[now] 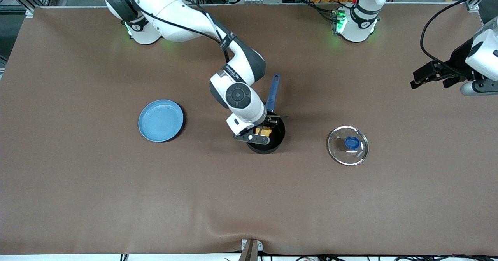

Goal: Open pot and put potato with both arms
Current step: 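Lower the potato into the black pot and open the right gripper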

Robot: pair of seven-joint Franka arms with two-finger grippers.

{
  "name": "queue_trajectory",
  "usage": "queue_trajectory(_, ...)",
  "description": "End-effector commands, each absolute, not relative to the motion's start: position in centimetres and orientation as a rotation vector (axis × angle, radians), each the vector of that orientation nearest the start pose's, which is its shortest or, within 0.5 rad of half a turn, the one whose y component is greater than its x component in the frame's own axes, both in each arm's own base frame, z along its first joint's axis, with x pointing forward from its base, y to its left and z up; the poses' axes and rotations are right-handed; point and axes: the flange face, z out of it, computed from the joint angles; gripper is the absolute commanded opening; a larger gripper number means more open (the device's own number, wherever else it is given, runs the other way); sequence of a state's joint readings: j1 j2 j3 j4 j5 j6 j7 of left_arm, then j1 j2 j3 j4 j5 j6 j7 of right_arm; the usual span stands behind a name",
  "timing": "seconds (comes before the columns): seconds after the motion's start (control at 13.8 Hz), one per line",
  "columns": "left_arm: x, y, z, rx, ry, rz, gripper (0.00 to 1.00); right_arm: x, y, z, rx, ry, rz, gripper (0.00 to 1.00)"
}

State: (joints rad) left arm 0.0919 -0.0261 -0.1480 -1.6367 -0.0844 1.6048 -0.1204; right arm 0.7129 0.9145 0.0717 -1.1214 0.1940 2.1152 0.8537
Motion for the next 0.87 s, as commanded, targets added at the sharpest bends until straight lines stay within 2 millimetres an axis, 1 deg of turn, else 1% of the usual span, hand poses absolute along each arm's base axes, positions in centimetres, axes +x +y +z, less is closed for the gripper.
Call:
queue_trajectory(0.0,54.9,-3.8,61.4,-3.215,-0.079,0.037,1.0,55.6,55.3,24.7,-2.915,0.322,0.132,0.0)
queue_trajectory(0.07,54.9,-3.8,61.4,-3.215,-0.079,0.037,1.0,55.3,55.7,24.2,-2.918,0.316,0.124,0.0)
queue_trajectory(0.22,54.8,-3.8,61.5,-3.215,-0.079,0.034,1.0,55.4,55.8,23.9,-2.913,0.317,0.11,0.0)
queue_trajectory(0.36,54.8,-3.8,61.5,-3.215,-0.079,0.034,1.0,55.1,56.1,22.5,-2.915,0.308,0.099,0.0)
queue_trajectory(0.51,54.9,-3.8,61.4,-3.216,-0.079,0.037,1.0,55.0,56.0,21.9,-2.936,0.293,0.085,0.0)
queue_trajectory(0.65,54.9,-4.3,61.3,-3.217,-0.067,0.033,1.0,54.9,56.1,21.2,-2.936,0.292,0.082,0.0)
queue_trajectory(0.73,54.9,-4.6,61.4,-3.216,-0.057,0.03,1.0,54.9,56.2,21.1,-2.935,0.29,0.081,0.1)
queue_trajectory(0.8,55.0,-4.8,61.3,-3.216,-0.052,0.033,1.0,54.9,56.2,21.3,-2.933,0.294,0.078,0.31)
